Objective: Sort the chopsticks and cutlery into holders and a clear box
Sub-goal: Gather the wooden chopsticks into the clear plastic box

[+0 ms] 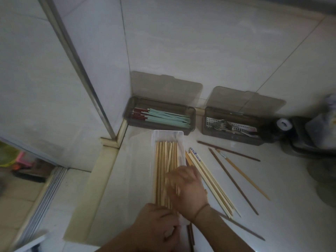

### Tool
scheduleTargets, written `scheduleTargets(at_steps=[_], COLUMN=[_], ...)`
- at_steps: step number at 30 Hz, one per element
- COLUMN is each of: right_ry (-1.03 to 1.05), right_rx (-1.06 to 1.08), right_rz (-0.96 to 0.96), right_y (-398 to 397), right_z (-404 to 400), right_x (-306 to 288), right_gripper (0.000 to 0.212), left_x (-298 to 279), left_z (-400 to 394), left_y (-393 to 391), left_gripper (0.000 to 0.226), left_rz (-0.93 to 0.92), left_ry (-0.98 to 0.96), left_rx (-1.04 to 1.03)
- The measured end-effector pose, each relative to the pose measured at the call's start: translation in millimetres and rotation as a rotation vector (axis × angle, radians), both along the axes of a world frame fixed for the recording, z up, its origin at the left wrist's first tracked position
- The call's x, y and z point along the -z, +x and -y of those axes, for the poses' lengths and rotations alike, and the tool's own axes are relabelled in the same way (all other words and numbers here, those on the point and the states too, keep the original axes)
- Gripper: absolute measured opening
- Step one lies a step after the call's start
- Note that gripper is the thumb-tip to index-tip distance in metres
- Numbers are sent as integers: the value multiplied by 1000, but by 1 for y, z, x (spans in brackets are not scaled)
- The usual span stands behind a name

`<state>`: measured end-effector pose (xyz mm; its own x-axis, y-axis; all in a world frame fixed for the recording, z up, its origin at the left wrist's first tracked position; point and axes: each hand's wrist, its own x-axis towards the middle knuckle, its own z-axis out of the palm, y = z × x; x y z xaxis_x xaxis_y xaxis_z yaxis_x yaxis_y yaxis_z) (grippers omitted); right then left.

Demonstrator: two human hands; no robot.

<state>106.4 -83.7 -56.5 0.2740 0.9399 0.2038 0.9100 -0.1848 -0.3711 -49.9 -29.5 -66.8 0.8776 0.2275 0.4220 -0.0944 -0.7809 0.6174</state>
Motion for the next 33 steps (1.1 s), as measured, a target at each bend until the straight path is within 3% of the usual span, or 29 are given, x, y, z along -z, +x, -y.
scheduleTargets(at_steps=[2, 4, 6, 8, 9, 11, 17, 23, 26, 29, 31, 33], right_ry=[244, 297, 130, -232, -385, -474, -436, -419, 11, 387, 425, 333], right_rx=[148, 354, 578, 708, 715, 734, 899, 881, 737, 247, -27, -205], right_rz=[-168, -174, -177, -115, -92, -104, -307, -373, -284, -37, 16, 64], right_y=[14, 32, 52, 65, 69, 70, 67, 75, 69, 63, 56, 47], right_z=[4, 12, 23, 35, 39, 45, 37, 34, 25, 14, 6, 0], right_x=[0, 5, 12, 19, 23, 27, 23, -9, -36, -45, -40, -28], right_gripper=[20, 27, 28, 25, 25, 23, 8, 8, 6, 14, 14, 19], left_x=[1, 2, 2, 1, 1, 0, -4, -2, 0, -1, -2, -2], left_z=[0, 0, 0, 0, 0, 1, 0, 0, -2, -2, -2, -2], left_y=[-1, -2, -2, -2, -2, -2, -1, -1, -2, -3, -2, -1], left_gripper=[19, 19, 19, 18, 18, 18, 17, 18, 19, 18, 16, 14], left_rz=[-7, -8, -14, -18, -21, -29, -19, -25, -24, 4, 27, 48], left_ry=[8, -1, 8, 23, 26, 19, 8, 5, 12, -5, -6, -7], left_rx=[6, -2, 0, 8, 7, 8, 12, 27, 55, 66, 61, 60])
